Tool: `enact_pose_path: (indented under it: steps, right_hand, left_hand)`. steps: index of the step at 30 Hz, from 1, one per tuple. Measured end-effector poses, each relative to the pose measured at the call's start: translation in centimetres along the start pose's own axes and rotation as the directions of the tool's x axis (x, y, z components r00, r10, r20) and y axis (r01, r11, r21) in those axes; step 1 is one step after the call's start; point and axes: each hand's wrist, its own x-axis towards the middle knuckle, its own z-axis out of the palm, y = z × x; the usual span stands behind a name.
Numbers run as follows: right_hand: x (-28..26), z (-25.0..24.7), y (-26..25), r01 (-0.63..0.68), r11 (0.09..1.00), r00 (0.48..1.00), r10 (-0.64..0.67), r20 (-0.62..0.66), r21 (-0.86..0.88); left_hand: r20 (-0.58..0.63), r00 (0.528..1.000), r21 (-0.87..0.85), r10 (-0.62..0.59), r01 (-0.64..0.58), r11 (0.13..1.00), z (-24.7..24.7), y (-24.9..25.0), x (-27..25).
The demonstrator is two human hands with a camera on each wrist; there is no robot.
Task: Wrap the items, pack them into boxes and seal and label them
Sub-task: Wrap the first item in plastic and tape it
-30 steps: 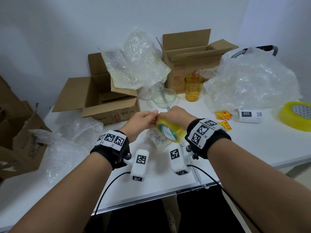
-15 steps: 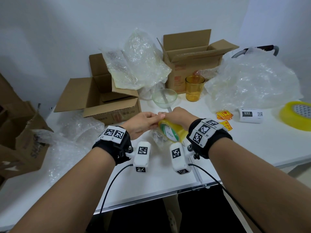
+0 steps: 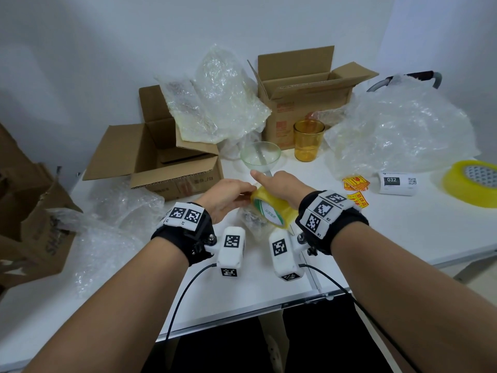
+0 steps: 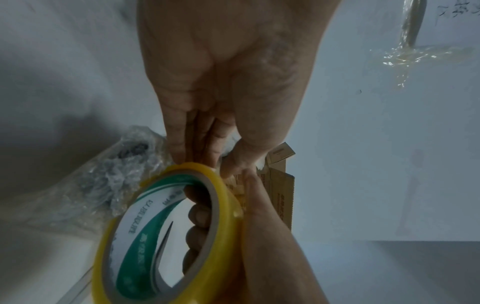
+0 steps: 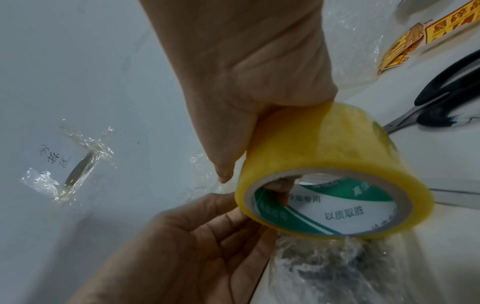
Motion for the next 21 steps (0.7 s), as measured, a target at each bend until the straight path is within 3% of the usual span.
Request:
enact_pose_path:
  steps: [7,14,18,21]
  right_hand:
    - [0.1,0.0,0.2,0.032,0.999,0.999,-0.033,-0.035,-0.034]
    - [0.1,0.0,1.4,0.053,0.998,0.997,-0.056,-0.062,-0.042]
    - [0.1,0.0,1.5,0.057,0.998,0.996,-0.058,-0.070,-0.013]
    - [0.3,-0.1,1.7,0.059,0.998,0.996,-0.057,-0.064,0.021]
  left_hand:
    - [-0.153,0.986,-0.005,0.058,-0.059,0.998,0.3,-0.6,0.1]
    - [-0.088,0.996,-0.036,-0.012,0.009,0.999,0.0,-0.5,0.2]
    - [-0.027,0.999,0.107,0.028,-0.024,0.994,-0.2,-0.4,0.5]
    - [-0.089,0.992,0.254,0.092,-0.067,0.965,-0.7,-0.8,1.2]
